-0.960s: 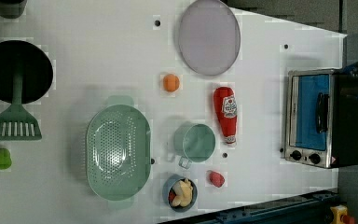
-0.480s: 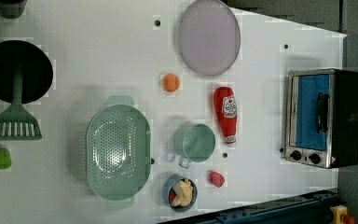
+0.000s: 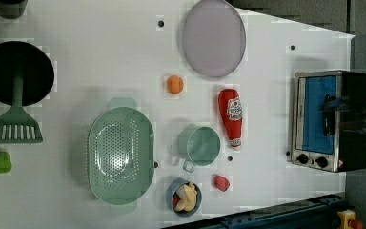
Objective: Pick Ketchup from the table and place it in strainer.
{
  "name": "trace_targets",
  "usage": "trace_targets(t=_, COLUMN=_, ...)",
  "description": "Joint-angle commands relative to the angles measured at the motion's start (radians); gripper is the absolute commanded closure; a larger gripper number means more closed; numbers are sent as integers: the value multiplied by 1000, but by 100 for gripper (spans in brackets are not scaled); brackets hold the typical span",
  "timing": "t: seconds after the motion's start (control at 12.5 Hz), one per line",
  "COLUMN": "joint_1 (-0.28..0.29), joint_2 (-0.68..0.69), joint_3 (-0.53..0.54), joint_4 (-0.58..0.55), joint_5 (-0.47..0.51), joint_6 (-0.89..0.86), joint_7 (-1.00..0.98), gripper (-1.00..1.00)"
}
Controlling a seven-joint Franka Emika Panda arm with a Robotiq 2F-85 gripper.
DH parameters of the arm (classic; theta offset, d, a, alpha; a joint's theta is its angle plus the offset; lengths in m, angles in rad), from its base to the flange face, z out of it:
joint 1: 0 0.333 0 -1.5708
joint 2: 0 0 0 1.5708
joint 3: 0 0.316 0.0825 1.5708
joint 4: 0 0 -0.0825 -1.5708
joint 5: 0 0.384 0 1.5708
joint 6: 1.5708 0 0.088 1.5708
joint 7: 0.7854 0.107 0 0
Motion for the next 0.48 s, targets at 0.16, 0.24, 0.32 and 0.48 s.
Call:
trace_targets(t=0.16, joint_1=-6, joint_2=72, joint_3=31, joint_4=-116, joint_5=0, joint_6=143, joint_7=-414, gripper=-100)
trace_targets(t=0.24, joint_1=-6, joint_2=88, joint_3=36, joint_4=-145, joint_5=0, joint_6=194, joint_7=-474, gripper=-100)
trace_targets(t=0.32, joint_1=-6, joint_2=103, joint_3=40, joint_4=-174, joint_5=-1, joint_6=248, joint_7=-534, gripper=-100)
trace_targets(t=0.48, joint_1=-6, joint_2=134, joint_3=40, joint_4=-230, joint_5=-1, joint_6=358, joint_7=-653, gripper=-100)
